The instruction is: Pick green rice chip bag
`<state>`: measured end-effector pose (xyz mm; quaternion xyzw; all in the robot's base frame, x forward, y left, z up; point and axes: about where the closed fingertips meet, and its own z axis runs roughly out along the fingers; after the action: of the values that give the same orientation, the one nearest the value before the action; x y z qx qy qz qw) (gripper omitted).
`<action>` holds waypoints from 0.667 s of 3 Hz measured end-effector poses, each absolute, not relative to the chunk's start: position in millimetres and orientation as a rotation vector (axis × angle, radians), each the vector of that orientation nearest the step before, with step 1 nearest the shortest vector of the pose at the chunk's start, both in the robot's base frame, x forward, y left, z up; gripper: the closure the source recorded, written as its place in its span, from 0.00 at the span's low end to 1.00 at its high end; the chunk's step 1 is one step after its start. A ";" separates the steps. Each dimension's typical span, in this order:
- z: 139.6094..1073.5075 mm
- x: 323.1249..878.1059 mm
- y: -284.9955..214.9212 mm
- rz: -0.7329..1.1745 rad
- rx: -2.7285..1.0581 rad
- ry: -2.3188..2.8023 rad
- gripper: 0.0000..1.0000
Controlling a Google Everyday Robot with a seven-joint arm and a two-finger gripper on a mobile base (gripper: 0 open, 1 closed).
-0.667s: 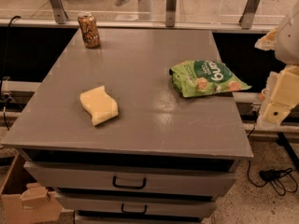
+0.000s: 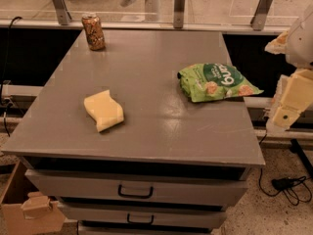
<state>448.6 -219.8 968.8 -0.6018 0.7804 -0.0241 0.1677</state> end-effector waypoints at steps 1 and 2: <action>944.6 486.2 -220.3 -0.030 -1.739 2.147 0.00; 917.3 533.9 -224.6 -0.005 -1.767 2.071 0.00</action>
Offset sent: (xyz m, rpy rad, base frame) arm 0.1435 -0.0125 -0.0860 0.1119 -0.0733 0.1663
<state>533.9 -224.6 917.3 -0.6349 0.7440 -0.0016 0.2083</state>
